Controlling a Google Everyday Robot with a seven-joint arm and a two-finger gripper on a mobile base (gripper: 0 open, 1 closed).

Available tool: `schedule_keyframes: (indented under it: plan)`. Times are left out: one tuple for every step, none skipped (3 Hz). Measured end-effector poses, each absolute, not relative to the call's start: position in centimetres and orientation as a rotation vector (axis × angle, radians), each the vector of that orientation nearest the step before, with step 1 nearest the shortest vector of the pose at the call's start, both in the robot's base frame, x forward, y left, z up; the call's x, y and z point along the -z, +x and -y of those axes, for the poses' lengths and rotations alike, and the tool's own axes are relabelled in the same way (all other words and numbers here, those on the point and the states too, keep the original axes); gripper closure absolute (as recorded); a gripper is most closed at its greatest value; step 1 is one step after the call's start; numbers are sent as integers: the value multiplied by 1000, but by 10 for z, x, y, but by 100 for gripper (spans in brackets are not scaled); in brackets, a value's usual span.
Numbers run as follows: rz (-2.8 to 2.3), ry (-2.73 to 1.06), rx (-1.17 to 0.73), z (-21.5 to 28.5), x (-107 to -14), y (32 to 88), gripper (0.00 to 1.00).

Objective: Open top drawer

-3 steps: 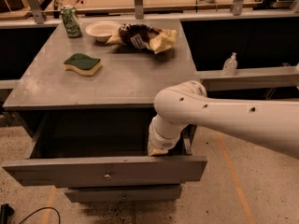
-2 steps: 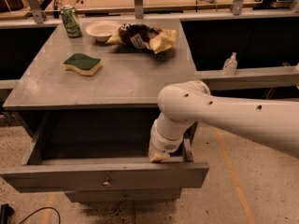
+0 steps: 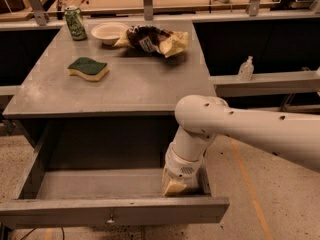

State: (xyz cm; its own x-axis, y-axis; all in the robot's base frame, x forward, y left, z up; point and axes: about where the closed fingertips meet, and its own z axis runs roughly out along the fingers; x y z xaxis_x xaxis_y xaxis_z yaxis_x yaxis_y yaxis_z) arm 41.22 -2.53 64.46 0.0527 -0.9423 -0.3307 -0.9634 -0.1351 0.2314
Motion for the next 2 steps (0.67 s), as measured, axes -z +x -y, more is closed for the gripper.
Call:
schedule_keyframes:
  plan:
    - [-2060, -2234, -757, 22, -642, 396, 100]
    - [-2049, -2153, -728, 25, -662, 410, 100]
